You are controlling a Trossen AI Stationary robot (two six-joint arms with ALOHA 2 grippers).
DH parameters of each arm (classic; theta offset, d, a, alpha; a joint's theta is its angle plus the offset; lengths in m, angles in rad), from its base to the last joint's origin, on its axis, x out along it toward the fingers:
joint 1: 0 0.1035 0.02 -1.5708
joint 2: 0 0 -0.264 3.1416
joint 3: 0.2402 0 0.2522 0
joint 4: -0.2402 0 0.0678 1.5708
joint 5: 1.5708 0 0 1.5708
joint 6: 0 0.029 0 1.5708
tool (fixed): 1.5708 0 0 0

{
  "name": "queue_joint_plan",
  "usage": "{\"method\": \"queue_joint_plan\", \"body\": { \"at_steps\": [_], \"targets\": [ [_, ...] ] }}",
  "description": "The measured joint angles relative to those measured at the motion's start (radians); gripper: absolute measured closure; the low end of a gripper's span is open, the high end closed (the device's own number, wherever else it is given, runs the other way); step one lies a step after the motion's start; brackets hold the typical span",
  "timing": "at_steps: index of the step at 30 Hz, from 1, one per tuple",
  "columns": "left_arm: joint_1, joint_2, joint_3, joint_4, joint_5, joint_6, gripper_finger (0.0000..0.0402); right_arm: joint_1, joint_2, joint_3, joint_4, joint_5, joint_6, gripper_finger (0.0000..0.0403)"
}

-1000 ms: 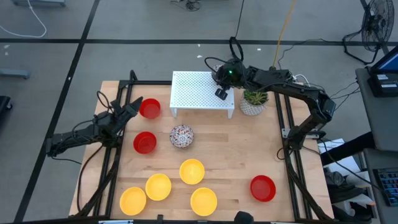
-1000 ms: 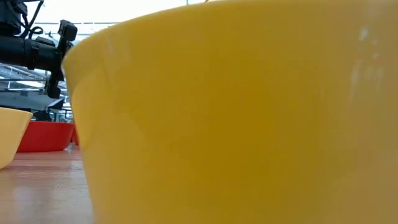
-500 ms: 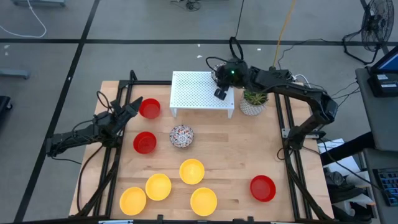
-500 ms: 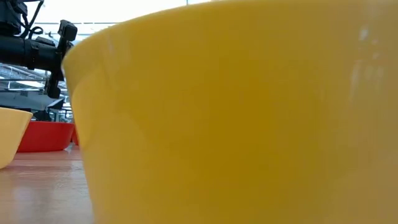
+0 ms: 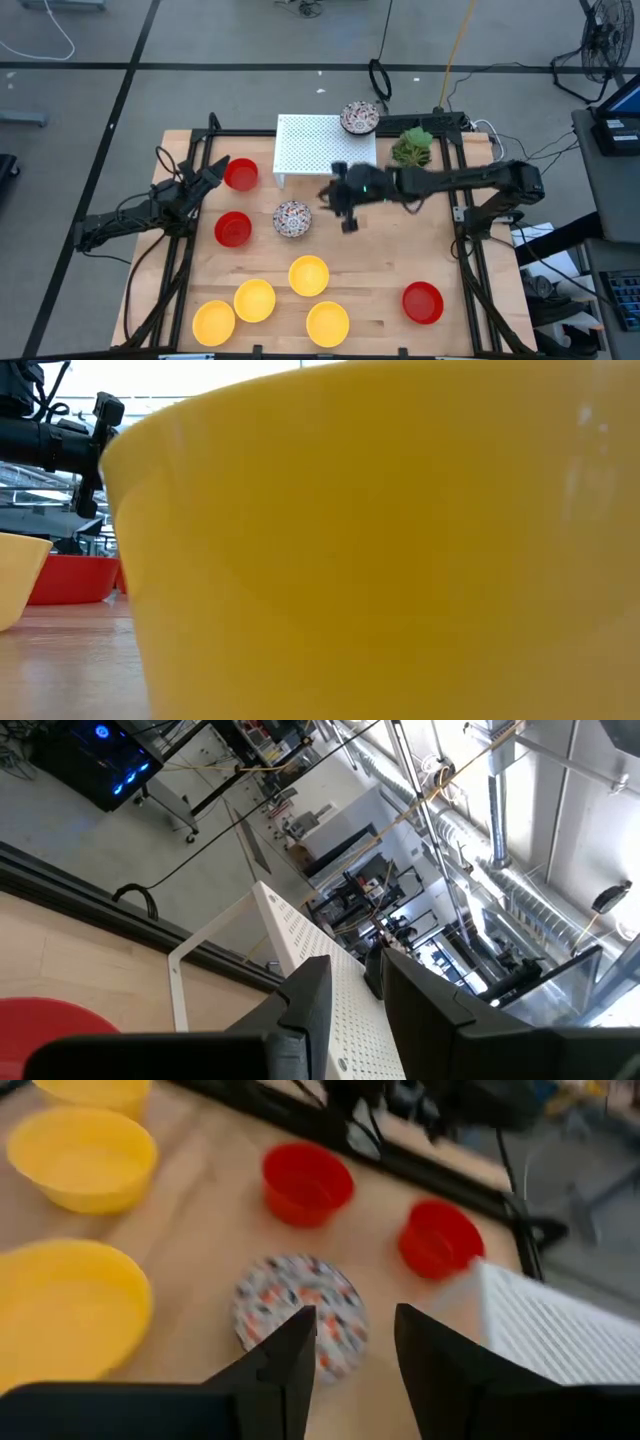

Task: Pick & Place Mini bowls
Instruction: Stack the white patterned bowl on the white patterned bowl on the shelf

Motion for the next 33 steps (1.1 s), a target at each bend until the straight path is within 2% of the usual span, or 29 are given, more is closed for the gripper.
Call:
{"method": "queue_joint_plan", "body": {
  "at_steps": [3, 7, 15, 17, 29, 33],
  "targets": [
    [0.000, 0.000, 0.000, 0.000, 0.000, 0.000, 0.0309, 0.042, 0.031, -0.085, 0.178, 0.000, 0.006, 0.0273],
    [0.000, 0.000, 0.000, 0.000, 0.000, 0.000, 0.0309, 0.063, 0.113, -0.116, 0.246, -0.001, 0.012, 0.0259],
    [0.000, 0.000, 0.000, 0.000, 0.000, 0.000, 0.0309, 0.057, 0.278, -0.058, 0.229, -0.008, 0.036, 0.0227],
    [0.000, 0.000, 0.000, 0.000, 0.000, 0.000, 0.0309, 0.058, 0.311, -0.042, 0.219, -0.039, 0.042, 0.0223],
    [0.000, 0.000, 0.000, 0.000, 0.000, 0.000, 0.0309, 0.058, 0.446, 0.019, 0.224, -0.055, -0.007, 0.0226],
    [0.000, 0.000, 0.000, 0.000, 0.001, 0.000, 0.0309, 0.060, 0.454, 0.020, 0.225, 0.005, -0.049, 0.0229]
  ]
}}
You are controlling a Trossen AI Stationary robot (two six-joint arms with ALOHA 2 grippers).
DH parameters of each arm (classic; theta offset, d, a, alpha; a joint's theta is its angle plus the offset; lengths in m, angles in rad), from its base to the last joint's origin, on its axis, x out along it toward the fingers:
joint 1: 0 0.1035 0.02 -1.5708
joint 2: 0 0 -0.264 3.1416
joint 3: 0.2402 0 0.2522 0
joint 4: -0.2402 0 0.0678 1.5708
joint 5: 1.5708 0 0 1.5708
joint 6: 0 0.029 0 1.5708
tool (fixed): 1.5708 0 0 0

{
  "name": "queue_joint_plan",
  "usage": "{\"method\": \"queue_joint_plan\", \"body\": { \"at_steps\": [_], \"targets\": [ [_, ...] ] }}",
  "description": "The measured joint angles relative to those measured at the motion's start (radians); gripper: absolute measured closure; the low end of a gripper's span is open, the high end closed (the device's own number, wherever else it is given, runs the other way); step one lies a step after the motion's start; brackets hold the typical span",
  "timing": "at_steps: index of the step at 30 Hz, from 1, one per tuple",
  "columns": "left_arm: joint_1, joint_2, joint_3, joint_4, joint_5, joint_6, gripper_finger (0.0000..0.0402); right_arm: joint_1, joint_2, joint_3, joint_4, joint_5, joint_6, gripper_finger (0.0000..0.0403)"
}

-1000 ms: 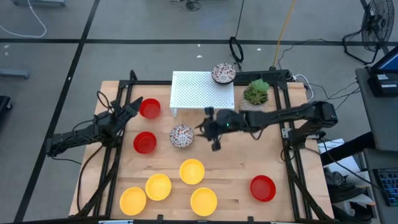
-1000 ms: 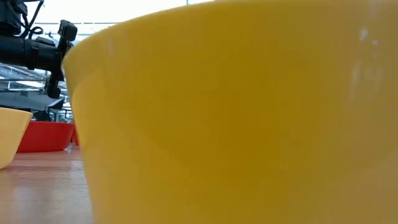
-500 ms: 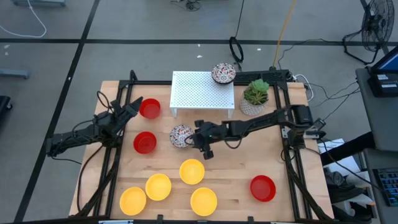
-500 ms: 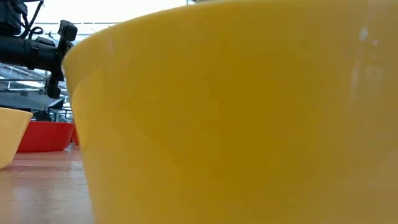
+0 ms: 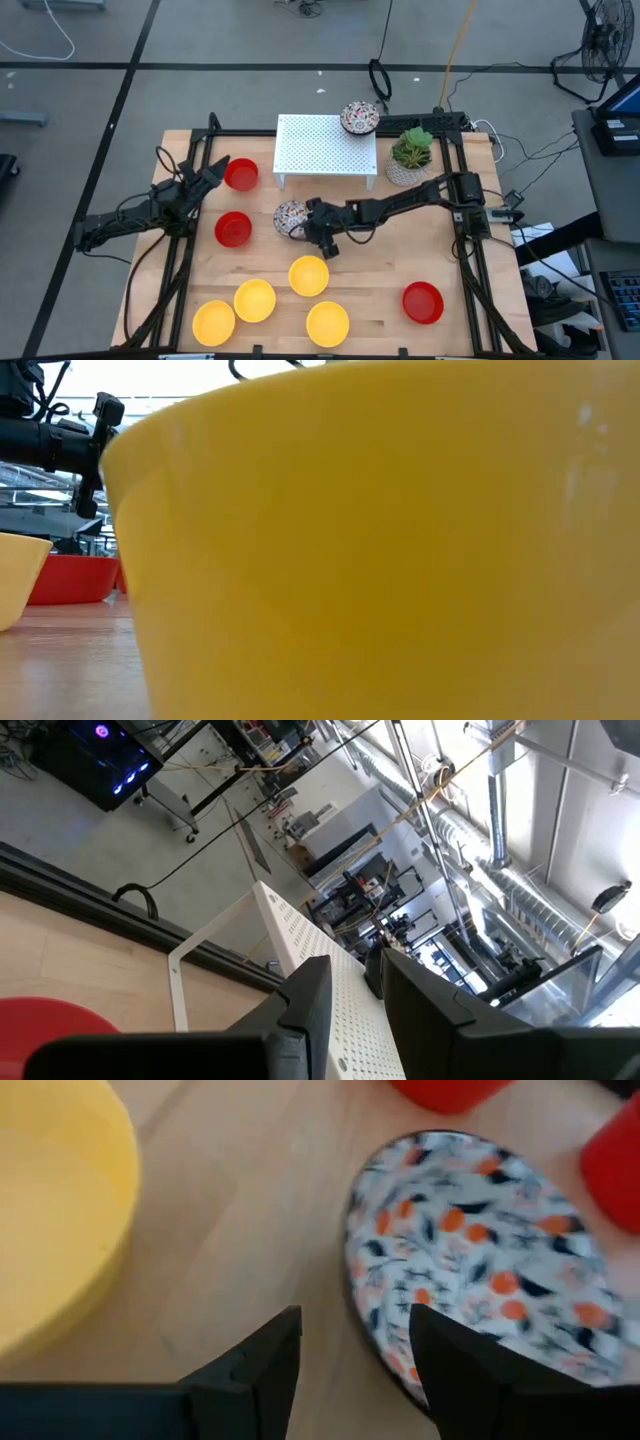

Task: Pick & Place Mini bowls
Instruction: Stack the white patterned bowl on the white patterned bowl on the shelf

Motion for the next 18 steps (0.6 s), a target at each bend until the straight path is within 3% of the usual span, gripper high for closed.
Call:
{"method": "queue_joint_plan", "body": {
  "at_steps": [5, 11, 18],
  "targets": [
    [0.000, 0.000, 0.000, 0.000, 0.000, 0.000, 0.0309, 0.002, 0.000, 0.000, 0.005, 0.051, -0.032, 0.0273],
    [0.000, 0.000, 0.000, 0.000, 0.000, 0.000, 0.0309, 0.002, 0.000, 0.000, 0.006, 0.044, -0.033, 0.0383],
    [0.000, 0.000, 0.000, 0.000, 0.000, 0.000, 0.0309, 0.012, -0.015, 0.000, 0.002, 0.047, -0.031, 0.0398]
  ]
}}
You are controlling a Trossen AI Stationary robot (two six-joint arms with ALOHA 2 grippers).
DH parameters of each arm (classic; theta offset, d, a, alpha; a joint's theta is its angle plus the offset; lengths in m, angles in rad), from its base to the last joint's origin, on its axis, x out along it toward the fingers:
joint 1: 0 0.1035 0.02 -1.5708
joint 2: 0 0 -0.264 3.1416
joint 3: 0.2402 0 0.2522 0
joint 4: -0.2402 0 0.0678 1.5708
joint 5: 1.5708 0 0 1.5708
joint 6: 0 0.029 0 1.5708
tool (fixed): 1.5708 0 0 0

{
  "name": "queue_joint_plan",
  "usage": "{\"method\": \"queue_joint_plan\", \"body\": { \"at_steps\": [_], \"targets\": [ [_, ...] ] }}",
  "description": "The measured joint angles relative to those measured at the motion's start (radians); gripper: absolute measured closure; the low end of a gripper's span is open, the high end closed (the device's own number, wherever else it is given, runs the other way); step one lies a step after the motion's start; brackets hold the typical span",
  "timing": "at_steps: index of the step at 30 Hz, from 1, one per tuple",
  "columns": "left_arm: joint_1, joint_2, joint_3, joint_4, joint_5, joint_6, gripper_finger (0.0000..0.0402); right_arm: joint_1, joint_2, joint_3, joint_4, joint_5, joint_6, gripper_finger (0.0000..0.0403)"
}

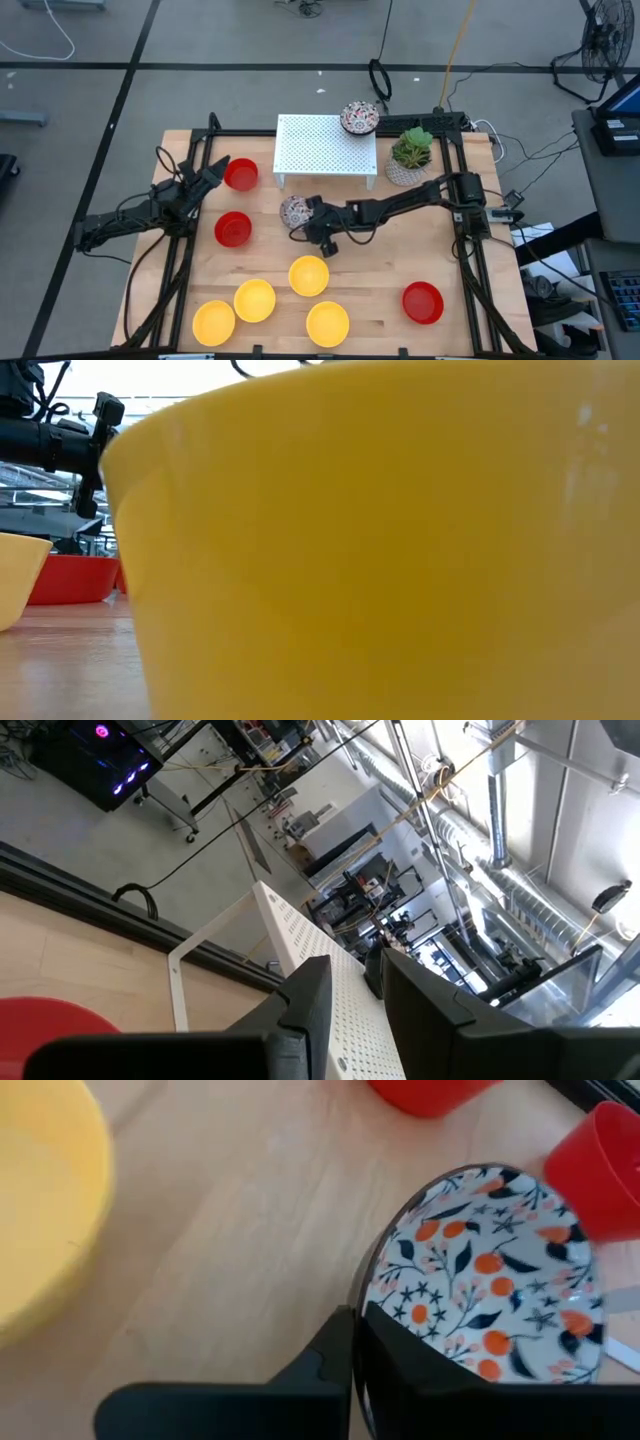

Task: Pick & Place Mini bowls
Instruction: Stack the white patterned bowl on the white patterned bowl on the shelf

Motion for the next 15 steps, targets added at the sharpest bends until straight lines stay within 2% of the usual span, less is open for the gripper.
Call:
{"method": "queue_joint_plan", "body": {
  "at_steps": [5, 11, 13, 15],
  "targets": [
    [0.000, 0.000, 0.000, 0.000, 0.000, 0.000, 0.0309, 0.028, -0.076, -0.002, -0.004, -0.004, 0.001, 0.0400],
    [0.000, 0.000, 0.000, 0.000, 0.000, 0.000, 0.0309, 0.049, -0.241, -0.002, 0.000, 0.001, 0.008, 0.0401],
    [0.000, 0.000, 0.000, 0.000, 0.000, 0.000, 0.0309, 0.046, -0.304, -0.002, 0.001, 0.038, 0.008, 0.0401],
    [0.000, 0.000, 0.000, 0.000, 0.000, 0.000, 0.0309, 0.031, -0.369, -0.002, -0.003, 0.119, -0.006, 0.0401]
  ]
}}
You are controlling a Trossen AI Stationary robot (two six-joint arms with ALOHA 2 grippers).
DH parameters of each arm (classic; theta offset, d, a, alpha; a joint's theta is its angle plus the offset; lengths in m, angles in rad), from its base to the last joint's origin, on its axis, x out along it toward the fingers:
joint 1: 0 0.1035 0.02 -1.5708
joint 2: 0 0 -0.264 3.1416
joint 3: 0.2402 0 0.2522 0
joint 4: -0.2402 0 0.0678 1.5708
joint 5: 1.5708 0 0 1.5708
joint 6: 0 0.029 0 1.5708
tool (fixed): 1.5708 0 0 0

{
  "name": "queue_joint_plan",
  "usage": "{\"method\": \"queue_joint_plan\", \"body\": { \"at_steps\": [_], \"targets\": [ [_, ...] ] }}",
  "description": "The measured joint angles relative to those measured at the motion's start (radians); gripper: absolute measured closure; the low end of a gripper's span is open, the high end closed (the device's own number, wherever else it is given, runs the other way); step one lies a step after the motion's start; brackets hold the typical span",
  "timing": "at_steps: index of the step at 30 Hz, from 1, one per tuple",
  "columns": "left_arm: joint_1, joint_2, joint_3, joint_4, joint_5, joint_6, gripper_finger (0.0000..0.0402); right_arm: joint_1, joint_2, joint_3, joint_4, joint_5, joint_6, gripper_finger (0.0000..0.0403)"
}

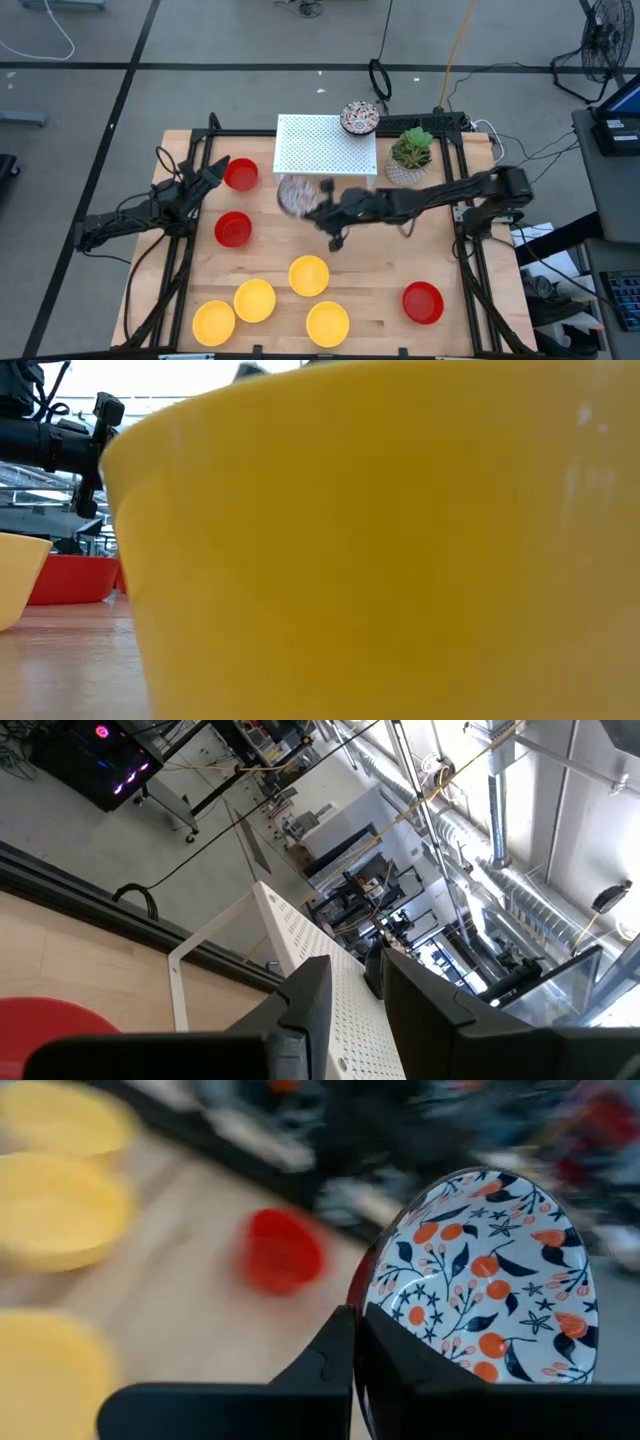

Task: Pick & Place Mini bowls
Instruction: Stack the white patterned bowl on the white patterned bowl on the shelf

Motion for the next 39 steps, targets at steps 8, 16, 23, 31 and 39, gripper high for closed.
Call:
{"method": "queue_joint_plan", "body": {
  "at_steps": [8, 16, 23, 31, 39],
  "targets": [
    [0.000, 0.000, 0.000, 0.000, 0.000, 0.000, 0.0309, -0.201, -0.182, 0.001, -0.118, 0.181, 0.072, 0.0402],
    [0.000, 0.000, 0.000, 0.000, 0.000, 0.000, 0.0309, -0.443, -0.202, 0.001, -0.320, 0.221, 0.227, 0.0402],
    [0.000, 0.000, 0.000, 0.000, 0.000, 0.000, 0.0309, -0.514, -0.178, 0.000, -0.364, 0.220, 0.224, 0.0402],
    [0.000, 0.000, 0.000, 0.000, 0.000, 0.000, 0.0309, -0.519, -0.173, 0.000, -0.366, 0.214, 0.224, 0.0402],
    [0.000, 0.000, 0.000, 0.000, 0.000, 0.000, 0.0309, -0.519, -0.172, 0.001, -0.355, 0.146, 0.233, 0.0401]
  ]
}}
